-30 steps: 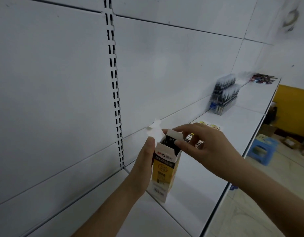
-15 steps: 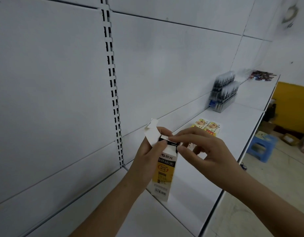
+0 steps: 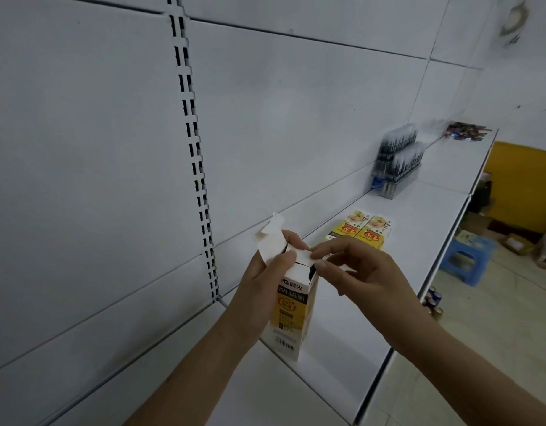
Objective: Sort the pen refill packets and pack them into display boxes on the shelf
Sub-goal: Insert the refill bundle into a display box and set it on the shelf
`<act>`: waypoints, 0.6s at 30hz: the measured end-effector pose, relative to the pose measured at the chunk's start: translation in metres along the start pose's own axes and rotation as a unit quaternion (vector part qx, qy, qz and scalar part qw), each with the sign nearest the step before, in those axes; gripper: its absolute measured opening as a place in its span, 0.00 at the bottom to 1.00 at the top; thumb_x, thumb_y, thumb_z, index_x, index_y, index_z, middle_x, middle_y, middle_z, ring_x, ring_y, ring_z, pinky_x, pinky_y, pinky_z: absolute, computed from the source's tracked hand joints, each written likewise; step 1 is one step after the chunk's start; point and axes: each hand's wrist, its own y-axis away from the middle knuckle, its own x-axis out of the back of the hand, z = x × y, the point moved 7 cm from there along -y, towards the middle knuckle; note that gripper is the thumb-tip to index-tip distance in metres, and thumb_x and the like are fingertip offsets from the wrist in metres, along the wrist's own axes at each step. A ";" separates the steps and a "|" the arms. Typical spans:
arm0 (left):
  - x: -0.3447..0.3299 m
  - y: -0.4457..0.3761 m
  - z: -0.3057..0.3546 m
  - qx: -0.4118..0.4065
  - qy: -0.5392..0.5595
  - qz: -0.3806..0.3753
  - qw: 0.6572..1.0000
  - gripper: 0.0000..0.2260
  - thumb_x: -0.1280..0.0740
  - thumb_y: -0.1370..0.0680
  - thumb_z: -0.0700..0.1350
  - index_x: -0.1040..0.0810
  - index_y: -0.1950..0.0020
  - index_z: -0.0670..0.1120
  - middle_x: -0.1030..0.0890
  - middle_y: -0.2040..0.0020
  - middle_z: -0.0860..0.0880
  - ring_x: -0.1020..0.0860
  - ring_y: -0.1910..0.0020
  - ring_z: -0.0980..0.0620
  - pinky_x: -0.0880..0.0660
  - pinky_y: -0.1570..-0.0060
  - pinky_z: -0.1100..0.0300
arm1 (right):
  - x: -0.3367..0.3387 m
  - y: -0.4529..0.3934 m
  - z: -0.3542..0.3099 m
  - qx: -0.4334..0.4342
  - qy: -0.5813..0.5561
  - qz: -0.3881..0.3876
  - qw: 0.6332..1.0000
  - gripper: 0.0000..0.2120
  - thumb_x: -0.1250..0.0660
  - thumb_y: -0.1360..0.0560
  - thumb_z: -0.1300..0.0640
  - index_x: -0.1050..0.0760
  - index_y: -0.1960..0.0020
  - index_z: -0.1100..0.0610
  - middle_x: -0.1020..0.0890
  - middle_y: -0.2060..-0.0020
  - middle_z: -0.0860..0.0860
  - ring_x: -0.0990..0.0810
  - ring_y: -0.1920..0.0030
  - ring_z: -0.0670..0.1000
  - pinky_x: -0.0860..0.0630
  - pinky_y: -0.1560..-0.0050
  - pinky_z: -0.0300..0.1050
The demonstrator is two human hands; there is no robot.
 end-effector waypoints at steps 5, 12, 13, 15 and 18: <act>-0.001 -0.001 0.017 -0.059 -0.111 0.009 0.992 0.13 0.40 0.19 0.48 0.27 0.35 0.57 0.21 0.46 0.53 0.19 0.51 0.55 0.22 0.56 0.64 | -0.008 -0.007 0.017 -0.164 -0.110 0.002 0.980 0.08 0.34 0.24 0.62 0.20 0.59 0.51 0.18 0.63 0.47 0.24 0.58 0.50 0.27 0.54 0.49; -0.006 0.014 0.054 -0.241 -0.298 -0.044 0.923 0.23 0.40 0.22 0.45 0.33 0.27 0.52 0.31 0.35 0.52 0.30 0.33 0.51 0.25 0.42 0.66 | -0.014 -0.014 0.012 -0.185 -0.077 0.016 0.980 0.04 0.34 0.25 0.61 0.21 0.54 0.54 0.18 0.65 0.45 0.25 0.61 0.49 0.26 0.57 0.46; -0.007 0.015 0.054 -0.240 -0.307 -0.054 0.919 0.22 0.40 0.23 0.47 0.31 0.29 0.51 0.31 0.35 0.52 0.30 0.33 0.52 0.26 0.42 0.67 | -0.014 -0.014 0.012 -0.185 -0.082 0.014 0.979 0.04 0.34 0.25 0.61 0.21 0.53 0.54 0.19 0.65 0.45 0.24 0.62 0.49 0.26 0.57 0.45; -0.008 0.013 0.052 -0.232 -0.319 -0.054 0.917 0.18 0.40 0.23 0.48 0.27 0.33 0.49 0.29 0.36 0.52 0.30 0.32 0.51 0.26 0.41 0.66 | -0.017 -0.012 0.011 -0.185 -0.107 0.003 0.977 0.05 0.34 0.24 0.60 0.20 0.51 0.54 0.19 0.65 0.45 0.24 0.62 0.47 0.25 0.56 0.43; -0.011 0.011 0.047 -0.241 -0.352 -0.058 0.903 0.14 0.40 0.21 0.46 0.23 0.37 0.48 0.27 0.37 0.53 0.28 0.33 0.50 0.26 0.39 0.60 | -0.022 -0.007 0.013 -0.183 -0.192 -0.026 0.964 0.06 0.35 0.23 0.61 0.20 0.48 0.56 0.20 0.64 0.48 0.23 0.63 0.45 0.26 0.56 0.42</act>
